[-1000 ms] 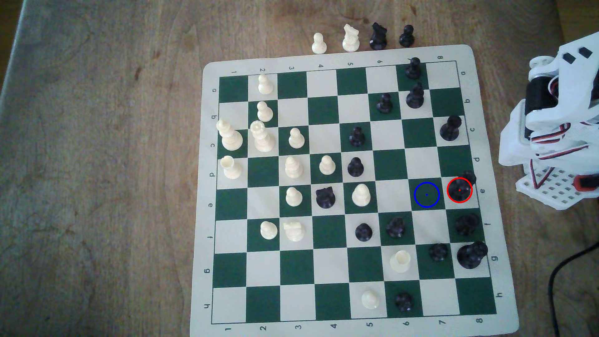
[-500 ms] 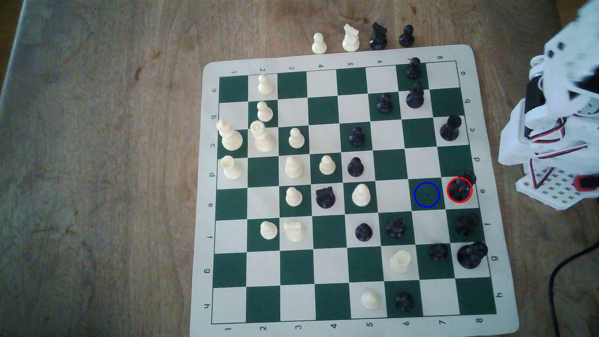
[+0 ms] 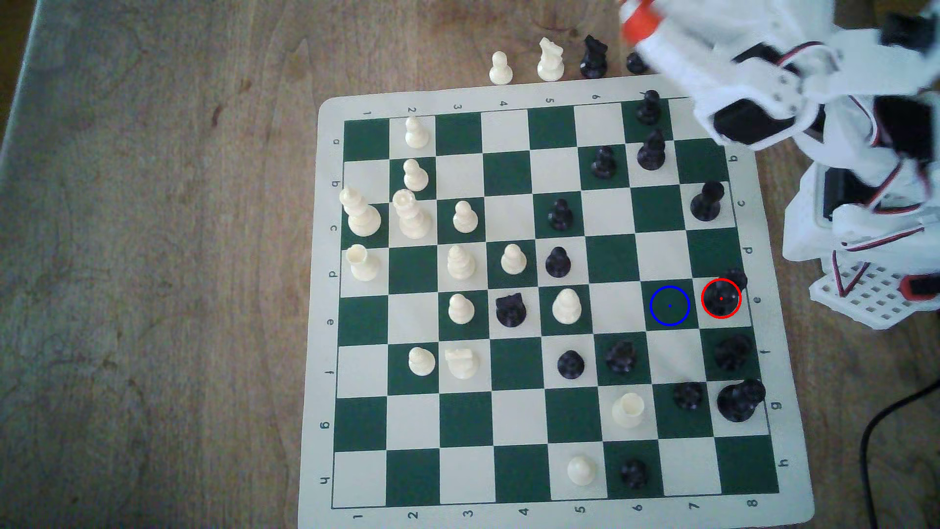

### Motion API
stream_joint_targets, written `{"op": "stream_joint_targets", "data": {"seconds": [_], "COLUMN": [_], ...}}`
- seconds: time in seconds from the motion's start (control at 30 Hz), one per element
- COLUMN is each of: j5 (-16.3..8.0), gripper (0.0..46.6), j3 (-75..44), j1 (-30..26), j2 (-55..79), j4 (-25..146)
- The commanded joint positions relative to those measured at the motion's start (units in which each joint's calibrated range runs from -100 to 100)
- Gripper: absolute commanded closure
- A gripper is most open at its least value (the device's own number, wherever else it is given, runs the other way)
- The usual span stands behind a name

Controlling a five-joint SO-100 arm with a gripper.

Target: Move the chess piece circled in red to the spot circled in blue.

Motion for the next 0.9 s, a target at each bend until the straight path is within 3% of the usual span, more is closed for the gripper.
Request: {"op": "stream_joint_targets", "data": {"seconds": [0.0, 0.17, 0.33, 0.53, 0.77, 0.87], "j5": [-0.2, -2.3, -2.6, -0.7, -1.0, -1.3], "gripper": [44.8, 44.5, 42.6, 40.3, 31.6, 31.6], "j3": [-14.7, -23.7, -30.9, -28.4, -25.9, -22.4], "j1": [0.3, -3.4, -8.8, -12.1, -15.0, -17.5], "j2": [5.2, 10.7, 15.3, 13.0, 14.9, 14.9], "j4": [27.0, 44.0, 58.6, 64.7, 73.7, 74.5]}}
